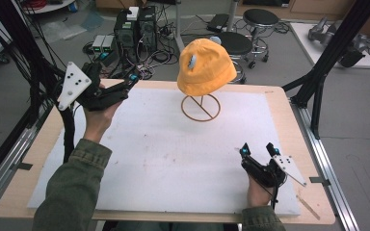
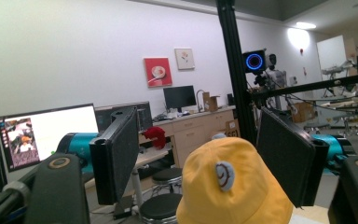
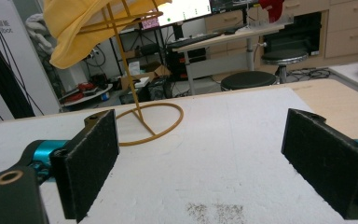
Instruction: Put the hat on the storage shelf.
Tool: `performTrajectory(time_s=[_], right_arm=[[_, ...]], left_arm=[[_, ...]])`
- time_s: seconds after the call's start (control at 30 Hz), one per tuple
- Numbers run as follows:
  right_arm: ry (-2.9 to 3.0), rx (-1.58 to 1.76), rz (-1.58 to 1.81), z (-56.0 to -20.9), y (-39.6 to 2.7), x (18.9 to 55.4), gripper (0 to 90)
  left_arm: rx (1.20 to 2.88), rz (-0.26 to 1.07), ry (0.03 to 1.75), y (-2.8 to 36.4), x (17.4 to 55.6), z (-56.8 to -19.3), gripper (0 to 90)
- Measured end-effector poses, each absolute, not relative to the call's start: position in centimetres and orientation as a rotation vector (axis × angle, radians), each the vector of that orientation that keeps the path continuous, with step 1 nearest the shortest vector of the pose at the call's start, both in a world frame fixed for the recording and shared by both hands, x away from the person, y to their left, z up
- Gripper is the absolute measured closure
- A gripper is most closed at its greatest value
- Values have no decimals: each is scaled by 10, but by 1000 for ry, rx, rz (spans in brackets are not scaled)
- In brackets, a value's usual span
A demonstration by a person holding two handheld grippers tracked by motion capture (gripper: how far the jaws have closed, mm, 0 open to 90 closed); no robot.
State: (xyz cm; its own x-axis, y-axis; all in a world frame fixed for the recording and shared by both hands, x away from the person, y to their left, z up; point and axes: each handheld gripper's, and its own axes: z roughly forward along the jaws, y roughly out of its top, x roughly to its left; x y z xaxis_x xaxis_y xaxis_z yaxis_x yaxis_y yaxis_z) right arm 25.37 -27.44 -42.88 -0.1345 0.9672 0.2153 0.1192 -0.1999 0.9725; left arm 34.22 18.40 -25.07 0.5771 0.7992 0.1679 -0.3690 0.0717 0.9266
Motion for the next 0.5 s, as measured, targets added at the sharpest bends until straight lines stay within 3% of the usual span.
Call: performTrajectory(time_s=[0.5], right_arm=[[1303, 1351, 1403, -429, -272, 253, 99]], left_arm=[[1148, 1009, 563, 227, 325, -295, 270]])
